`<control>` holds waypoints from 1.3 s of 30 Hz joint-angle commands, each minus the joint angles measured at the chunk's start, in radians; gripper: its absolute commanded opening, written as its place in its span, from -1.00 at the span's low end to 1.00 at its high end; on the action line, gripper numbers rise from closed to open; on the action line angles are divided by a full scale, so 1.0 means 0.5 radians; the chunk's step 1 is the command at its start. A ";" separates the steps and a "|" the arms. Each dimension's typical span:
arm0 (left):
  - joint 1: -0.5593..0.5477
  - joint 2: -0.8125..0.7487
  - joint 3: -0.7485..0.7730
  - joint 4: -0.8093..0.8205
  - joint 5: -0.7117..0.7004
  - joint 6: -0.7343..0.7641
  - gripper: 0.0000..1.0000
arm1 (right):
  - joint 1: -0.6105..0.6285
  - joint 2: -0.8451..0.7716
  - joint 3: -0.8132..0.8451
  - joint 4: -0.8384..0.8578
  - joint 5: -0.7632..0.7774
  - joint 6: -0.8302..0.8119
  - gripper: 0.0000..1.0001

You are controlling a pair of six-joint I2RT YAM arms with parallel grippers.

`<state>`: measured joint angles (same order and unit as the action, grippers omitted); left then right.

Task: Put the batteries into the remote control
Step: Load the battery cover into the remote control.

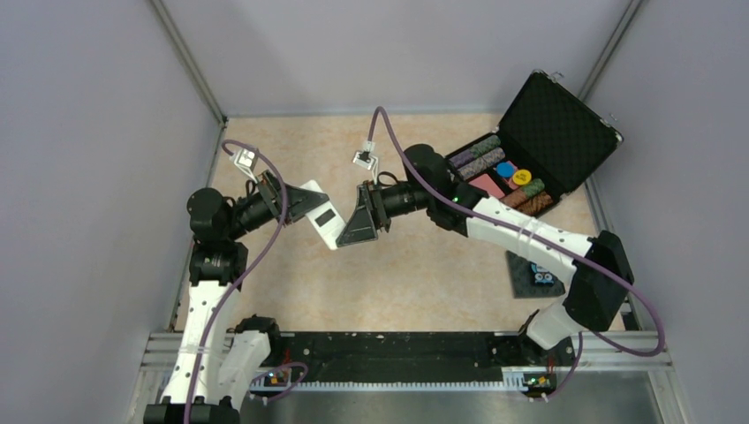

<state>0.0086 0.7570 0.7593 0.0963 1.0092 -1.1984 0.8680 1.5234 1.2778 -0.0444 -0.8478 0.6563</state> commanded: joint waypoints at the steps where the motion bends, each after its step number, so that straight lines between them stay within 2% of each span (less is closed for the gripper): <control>1: -0.008 -0.045 0.086 0.124 0.131 -0.028 -1.00 | -0.012 0.047 0.081 0.150 0.049 0.000 0.31; 13: -0.006 -0.041 0.055 0.129 0.137 -0.036 -1.00 | -0.012 0.076 0.049 0.357 0.056 0.133 0.12; 30: -0.007 -0.033 0.004 0.135 0.114 -0.048 -1.00 | 0.017 0.140 0.053 0.505 -0.032 0.315 -0.71; 33: -0.008 -0.019 0.003 0.133 0.111 -0.048 -1.00 | 0.016 0.132 0.043 0.518 -0.024 0.341 -0.80; 39: -0.006 -0.017 -0.002 0.081 0.090 -0.012 -0.65 | 0.018 0.100 0.019 0.511 0.026 0.352 -0.96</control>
<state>0.0116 0.7555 0.7570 0.1055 1.0336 -1.1908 0.8703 1.5669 1.2778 0.1684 -0.9096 0.8425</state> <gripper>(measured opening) 0.264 0.245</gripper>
